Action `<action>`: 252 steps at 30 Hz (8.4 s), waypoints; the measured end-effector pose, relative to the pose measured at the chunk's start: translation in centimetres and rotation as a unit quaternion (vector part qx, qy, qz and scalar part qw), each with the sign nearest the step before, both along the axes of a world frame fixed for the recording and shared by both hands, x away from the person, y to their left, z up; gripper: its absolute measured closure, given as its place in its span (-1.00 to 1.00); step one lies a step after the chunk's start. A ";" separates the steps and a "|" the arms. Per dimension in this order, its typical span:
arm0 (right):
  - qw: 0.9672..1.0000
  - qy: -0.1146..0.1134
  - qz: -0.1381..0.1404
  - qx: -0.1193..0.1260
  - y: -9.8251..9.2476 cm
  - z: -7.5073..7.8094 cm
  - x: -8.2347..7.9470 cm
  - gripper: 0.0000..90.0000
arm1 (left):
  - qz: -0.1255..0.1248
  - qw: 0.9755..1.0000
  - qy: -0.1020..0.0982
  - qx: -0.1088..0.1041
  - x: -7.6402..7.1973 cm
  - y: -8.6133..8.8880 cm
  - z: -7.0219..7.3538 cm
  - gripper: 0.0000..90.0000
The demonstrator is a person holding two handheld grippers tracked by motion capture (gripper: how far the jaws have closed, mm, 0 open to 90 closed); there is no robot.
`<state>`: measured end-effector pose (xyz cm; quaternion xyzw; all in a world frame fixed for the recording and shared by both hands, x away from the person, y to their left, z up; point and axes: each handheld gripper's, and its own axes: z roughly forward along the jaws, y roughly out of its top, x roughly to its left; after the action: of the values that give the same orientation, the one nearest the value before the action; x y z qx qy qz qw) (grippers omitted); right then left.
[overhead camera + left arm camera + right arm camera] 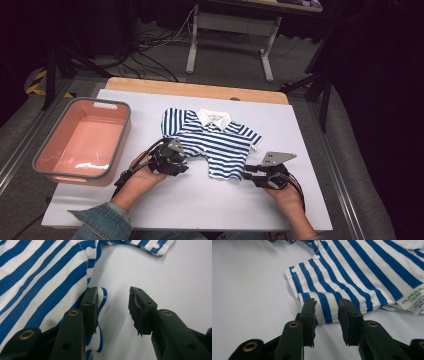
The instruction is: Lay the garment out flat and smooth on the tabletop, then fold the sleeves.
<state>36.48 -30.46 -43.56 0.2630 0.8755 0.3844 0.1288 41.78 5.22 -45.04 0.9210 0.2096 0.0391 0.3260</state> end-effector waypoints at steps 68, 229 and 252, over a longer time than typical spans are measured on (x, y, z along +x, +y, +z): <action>0.989 0.010 0.136 -0.063 3.2 -1.9 -0.5 0.95 | -0.076 0.997 -0.013 0.009 -2.9 1.4 -0.7 0.93; 0.982 -0.051 -0.173 0.054 -5.5 3.6 10.4 -0.60 | 0.276 0.949 -0.041 -0.149 8.8 5.5 2.1 -0.47; 0.982 -0.101 -0.111 0.116 -6.0 0.2 1.8 -1.00 | 0.243 0.947 -0.096 -0.186 8.9 5.4 3.6 -0.91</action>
<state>38.26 -36.44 -43.38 0.3313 0.7729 0.4914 0.2269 50.68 10.63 -41.42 0.7573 0.3982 0.1655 0.4904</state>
